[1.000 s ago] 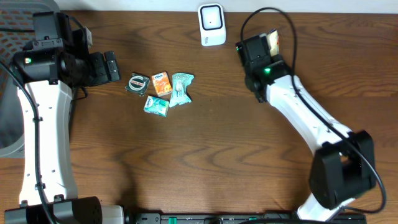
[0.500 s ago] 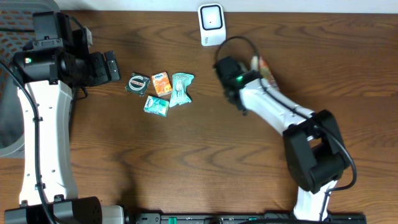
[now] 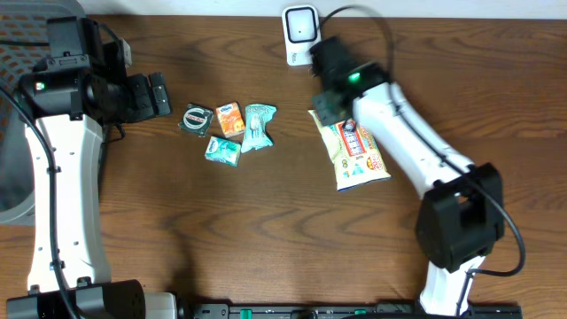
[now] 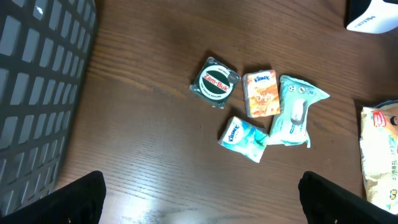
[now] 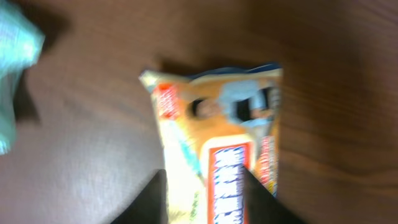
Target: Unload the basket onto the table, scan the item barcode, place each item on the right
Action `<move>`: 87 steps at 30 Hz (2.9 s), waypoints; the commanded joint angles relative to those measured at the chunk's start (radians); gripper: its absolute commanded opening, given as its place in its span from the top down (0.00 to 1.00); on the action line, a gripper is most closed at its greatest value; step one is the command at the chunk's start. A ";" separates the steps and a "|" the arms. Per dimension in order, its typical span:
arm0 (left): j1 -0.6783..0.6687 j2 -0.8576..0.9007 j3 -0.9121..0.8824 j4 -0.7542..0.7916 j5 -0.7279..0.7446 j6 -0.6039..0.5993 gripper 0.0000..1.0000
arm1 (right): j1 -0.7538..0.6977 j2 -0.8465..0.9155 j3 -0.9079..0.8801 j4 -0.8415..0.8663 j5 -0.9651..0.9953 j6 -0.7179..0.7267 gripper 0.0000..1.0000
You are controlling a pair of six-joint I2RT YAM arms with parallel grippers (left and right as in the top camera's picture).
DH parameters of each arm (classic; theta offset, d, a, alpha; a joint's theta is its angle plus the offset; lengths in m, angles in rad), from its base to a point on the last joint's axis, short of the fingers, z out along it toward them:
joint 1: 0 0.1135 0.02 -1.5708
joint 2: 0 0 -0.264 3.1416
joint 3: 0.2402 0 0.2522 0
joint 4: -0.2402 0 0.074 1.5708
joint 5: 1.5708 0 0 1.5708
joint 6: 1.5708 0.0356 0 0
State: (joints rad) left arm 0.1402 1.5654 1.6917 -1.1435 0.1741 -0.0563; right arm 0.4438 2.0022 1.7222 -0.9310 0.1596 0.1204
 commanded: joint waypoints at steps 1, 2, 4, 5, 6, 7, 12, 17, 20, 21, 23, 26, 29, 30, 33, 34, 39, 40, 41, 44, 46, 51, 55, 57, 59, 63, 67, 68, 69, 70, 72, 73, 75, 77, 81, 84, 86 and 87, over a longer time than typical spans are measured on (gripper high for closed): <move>0.000 0.003 -0.003 0.000 -0.002 -0.009 0.02 | -0.077 -0.004 -0.015 -0.012 -0.133 0.021 0.96; 0.000 0.003 -0.003 0.000 -0.002 -0.009 0.02 | -0.089 -0.003 -0.027 -0.012 -0.155 0.021 0.99; 0.001 0.003 -0.003 0.000 -0.002 -0.009 0.02 | -0.112 -0.003 -0.072 0.002 -0.206 0.021 0.99; 0.000 0.003 -0.003 0.000 -0.002 -0.009 0.02 | -0.118 -0.003 -0.105 0.019 -0.233 0.021 0.99; 0.001 0.003 -0.003 0.000 -0.002 -0.009 0.02 | -0.121 -0.003 -0.143 0.042 -0.259 0.021 0.99; 0.000 0.003 -0.003 0.000 -0.002 -0.009 0.03 | -0.121 -0.003 -0.188 0.074 -0.283 0.021 0.99; 0.001 0.003 -0.003 0.000 -0.002 -0.009 0.02 | -0.081 -0.003 -0.403 0.265 -0.335 0.082 0.99; 0.000 0.003 -0.003 0.000 -0.002 -0.009 0.02 | -0.058 -0.005 -0.401 0.314 -0.357 0.156 0.99; 0.000 0.003 -0.003 0.000 -0.002 -0.009 0.02 | -0.063 -0.013 -0.305 0.263 -0.348 0.156 0.98; 0.000 0.003 -0.003 0.000 -0.002 -0.009 0.02 | -0.072 -0.015 -0.227 0.180 -0.314 0.155 0.97; 0.000 0.003 -0.003 0.000 -0.002 -0.009 0.02 | -0.080 -0.015 -0.149 0.070 -0.236 0.152 0.96; 0.000 0.003 -0.003 0.000 -0.002 -0.009 0.02 | -0.085 -0.015 -0.101 -0.037 -0.092 0.148 0.96; 0.000 0.003 -0.003 0.000 -0.002 -0.009 0.02 | -0.090 -0.013 -0.114 -0.101 0.129 0.148 0.94; 0.000 0.003 -0.003 0.000 -0.002 -0.009 0.02 | -0.094 -0.013 -0.129 -0.092 0.137 0.143 0.94; 0.000 0.003 -0.003 0.000 -0.002 -0.009 0.02 | -0.104 -0.012 -0.203 -0.026 0.102 0.098 0.90; 0.001 0.003 -0.003 0.000 -0.002 -0.009 0.02 | -0.105 -0.012 -0.227 -0.006 0.090 0.095 0.88; 0.000 0.003 -0.003 0.000 -0.002 -0.009 0.02 | -0.104 -0.012 -0.359 0.048 -0.100 0.095 0.89; 0.000 0.003 -0.003 0.000 -0.002 -0.009 0.02 | -0.103 -0.012 -0.374 0.048 -0.153 0.095 0.89; 0.000 0.003 -0.003 0.000 -0.002 -0.009 0.02 | -0.101 -0.012 -0.384 0.048 -0.198 0.095 0.89; 0.000 0.003 -0.003 0.000 -0.002 -0.009 0.02 | -0.095 -0.013 -0.388 0.031 -0.327 0.096 0.88; 0.000 0.003 -0.003 0.000 -0.002 -0.009 0.02 | -0.091 -0.019 -0.352 -0.005 -0.411 0.113 0.80; 0.000 0.003 -0.003 0.000 -0.002 -0.009 0.02 | -0.091 -0.027 -0.203 -0.081 -0.407 0.137 0.72; 0.001 0.003 -0.003 0.000 -0.002 -0.009 0.02 | -0.090 -0.027 -0.137 -0.039 -0.221 0.137 0.65; 0.000 0.003 -0.003 0.000 -0.002 -0.009 0.02 | -0.091 -0.025 -0.147 -0.014 -0.130 0.137 0.61; 0.000 0.003 -0.003 0.000 -0.002 -0.009 0.02 | -0.094 -0.025 -0.171 0.038 -0.101 0.137 0.60; 0.001 0.003 -0.003 0.000 -0.002 -0.009 0.02 | -0.098 -0.016 -0.229 0.129 -0.101 0.137 0.62; 0.000 0.003 -0.003 0.000 -0.002 -0.009 0.02 | -0.098 0.011 -0.309 0.270 -0.106 0.137 0.58; 0.001 0.003 -0.003 0.000 -0.002 -0.009 0.03 | -0.098 0.018 -0.322 0.302 -0.106 0.137 0.58; 0.000 0.003 -0.003 0.000 -0.002 -0.009 0.02 | -0.099 0.027 -0.326 0.321 -0.106 0.137 0.58; 0.000 0.003 -0.003 0.000 -0.002 -0.009 0.03 | -0.103 0.037 -0.325 0.348 -0.107 0.137 0.58; 0.000 0.003 -0.003 0.000 -0.002 -0.009 0.02 | -0.111 0.044 -0.325 0.395 -0.127 0.137 0.58; 0.000 0.003 -0.003 0.000 -0.002 -0.009 0.02 | -0.113 0.044 -0.324 0.412 -0.137 0.137 0.58; 0.000 0.003 -0.003 0.000 -0.002 -0.009 0.02 | -0.122 0.044 -0.299 0.449 -0.171 0.137 0.58; 0.000 0.003 -0.003 0.000 -0.002 -0.009 0.02 | -0.129 0.044 -0.246 0.431 -0.194 0.137 0.57; 0.000 0.003 -0.003 0.000 -0.002 -0.009 0.02 | -0.133 0.043 -0.048 0.230 -0.227 0.132 0.59; 0.000 0.003 -0.003 0.000 -0.002 -0.009 0.02 | -0.122 0.043 0.035 0.034 -0.299 0.105 0.69; 0.000 0.003 -0.003 0.000 -0.002 -0.009 0.02 | -0.111 0.044 0.037 -0.065 -0.341 0.099 0.73; 0.000 0.003 -0.003 0.000 -0.002 -0.009 0.02 | -0.102 0.045 0.030 -0.122 -0.354 0.099 0.75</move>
State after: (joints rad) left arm 0.1402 1.5654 1.6917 -1.1435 0.1741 -0.0563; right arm 0.3214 2.0464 1.7565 -0.9768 -0.1123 0.2340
